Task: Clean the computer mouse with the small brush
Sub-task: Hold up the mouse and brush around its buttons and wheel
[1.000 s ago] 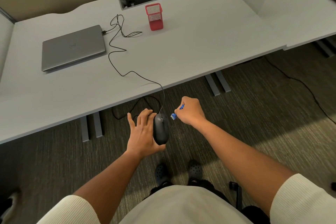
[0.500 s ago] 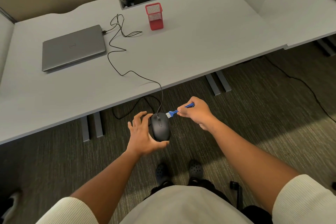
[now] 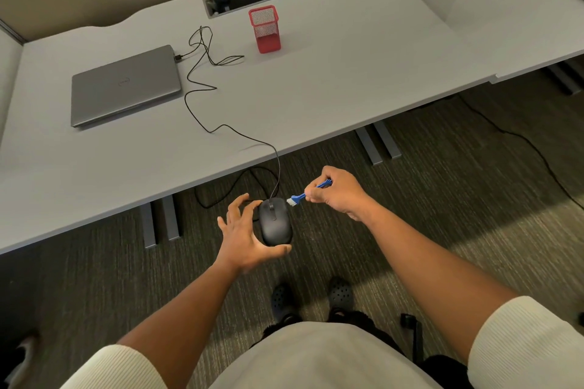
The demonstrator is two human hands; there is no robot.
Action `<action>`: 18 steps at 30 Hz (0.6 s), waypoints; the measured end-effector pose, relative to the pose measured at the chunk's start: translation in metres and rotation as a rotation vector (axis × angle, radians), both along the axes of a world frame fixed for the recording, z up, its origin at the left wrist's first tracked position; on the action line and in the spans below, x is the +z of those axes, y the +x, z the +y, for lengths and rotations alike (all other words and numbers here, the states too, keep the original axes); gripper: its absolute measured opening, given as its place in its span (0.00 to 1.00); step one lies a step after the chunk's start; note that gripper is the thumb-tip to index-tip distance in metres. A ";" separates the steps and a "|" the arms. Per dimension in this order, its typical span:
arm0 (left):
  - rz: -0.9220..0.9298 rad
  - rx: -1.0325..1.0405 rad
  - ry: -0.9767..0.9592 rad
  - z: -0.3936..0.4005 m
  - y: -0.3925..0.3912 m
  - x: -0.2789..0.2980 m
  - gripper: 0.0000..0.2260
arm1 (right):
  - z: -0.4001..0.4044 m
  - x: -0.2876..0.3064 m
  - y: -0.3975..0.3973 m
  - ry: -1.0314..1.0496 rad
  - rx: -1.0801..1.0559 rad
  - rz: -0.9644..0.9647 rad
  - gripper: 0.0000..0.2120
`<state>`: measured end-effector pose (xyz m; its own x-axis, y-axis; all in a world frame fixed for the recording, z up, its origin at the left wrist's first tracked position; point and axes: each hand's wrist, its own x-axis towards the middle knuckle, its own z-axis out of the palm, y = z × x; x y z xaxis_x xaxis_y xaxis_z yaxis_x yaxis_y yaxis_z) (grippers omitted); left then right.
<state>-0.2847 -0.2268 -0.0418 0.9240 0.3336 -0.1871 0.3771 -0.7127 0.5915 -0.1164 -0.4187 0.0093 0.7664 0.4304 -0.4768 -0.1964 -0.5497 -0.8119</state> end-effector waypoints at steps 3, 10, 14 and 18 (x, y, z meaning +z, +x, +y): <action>0.016 -0.025 0.023 0.000 -0.002 -0.002 0.52 | -0.003 0.001 0.001 0.113 0.079 0.173 0.11; 0.042 -0.084 0.098 -0.001 -0.005 -0.002 0.52 | -0.008 -0.002 -0.002 0.091 0.109 0.204 0.11; 0.071 -0.187 0.225 -0.002 -0.001 0.004 0.54 | -0.006 -0.006 -0.005 -0.015 0.078 0.076 0.11; 0.145 -0.270 0.383 -0.009 0.007 0.011 0.55 | -0.007 -0.002 -0.008 0.156 0.142 0.320 0.11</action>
